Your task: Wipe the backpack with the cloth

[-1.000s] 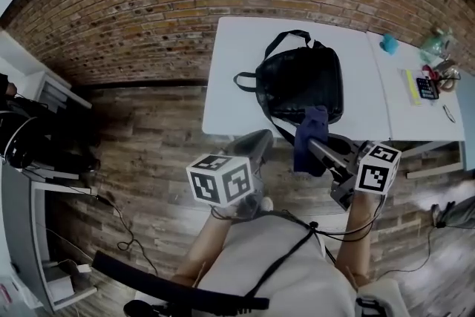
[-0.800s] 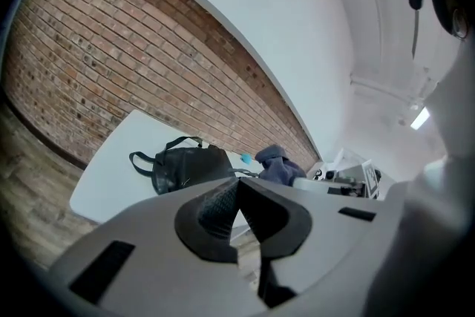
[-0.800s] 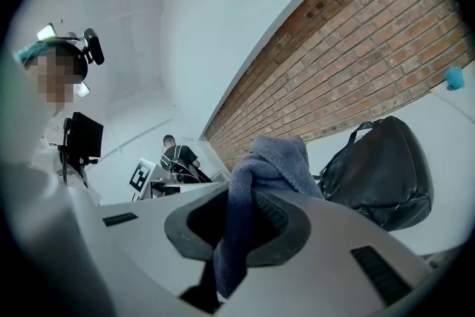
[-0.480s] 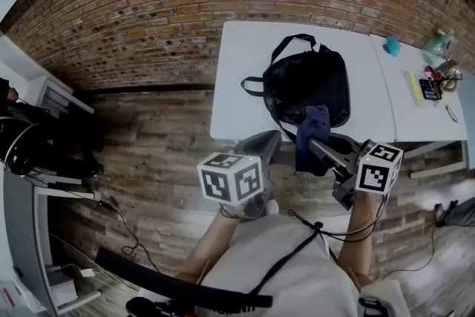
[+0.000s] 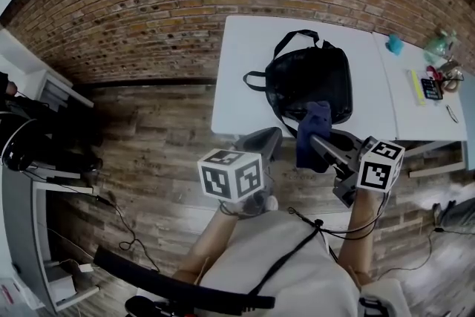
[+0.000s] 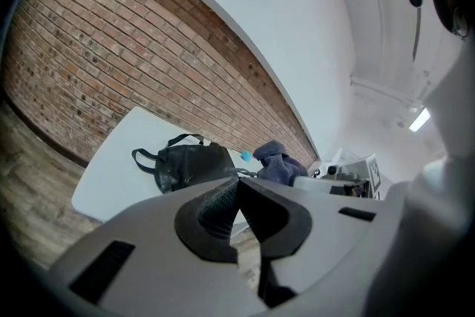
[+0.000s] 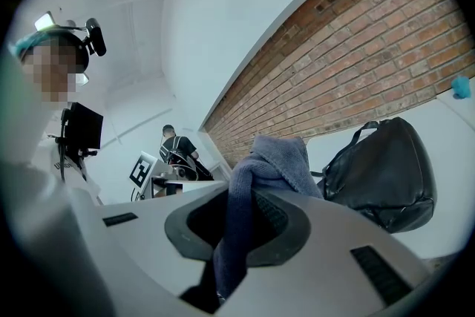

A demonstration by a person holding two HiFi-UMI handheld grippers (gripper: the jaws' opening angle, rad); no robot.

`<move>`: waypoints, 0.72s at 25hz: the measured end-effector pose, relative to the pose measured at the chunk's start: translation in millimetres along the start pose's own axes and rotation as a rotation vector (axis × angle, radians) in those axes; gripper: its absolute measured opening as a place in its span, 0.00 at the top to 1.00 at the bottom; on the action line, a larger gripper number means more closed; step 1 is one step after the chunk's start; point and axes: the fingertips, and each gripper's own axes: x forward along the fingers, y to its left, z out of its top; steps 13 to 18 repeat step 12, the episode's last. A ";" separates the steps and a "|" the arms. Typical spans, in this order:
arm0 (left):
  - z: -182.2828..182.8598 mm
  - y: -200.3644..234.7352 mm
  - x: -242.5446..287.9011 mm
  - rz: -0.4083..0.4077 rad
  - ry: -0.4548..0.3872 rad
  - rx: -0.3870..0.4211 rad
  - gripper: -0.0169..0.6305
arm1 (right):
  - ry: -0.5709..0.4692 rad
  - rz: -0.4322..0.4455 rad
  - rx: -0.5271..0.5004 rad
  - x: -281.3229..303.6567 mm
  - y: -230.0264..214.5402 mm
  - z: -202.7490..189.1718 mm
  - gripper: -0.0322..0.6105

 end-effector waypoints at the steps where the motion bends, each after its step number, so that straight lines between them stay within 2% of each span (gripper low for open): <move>1: -0.5 0.1 -0.2 -0.001 0.000 -0.001 0.97 | 0.001 0.000 -0.001 0.3 0.4 -0.4 0.88; 18: -4.3 1.4 -0.9 -0.004 -0.004 -0.010 0.97 | 0.003 -0.007 -0.002 0.7 0.6 -2.5 0.88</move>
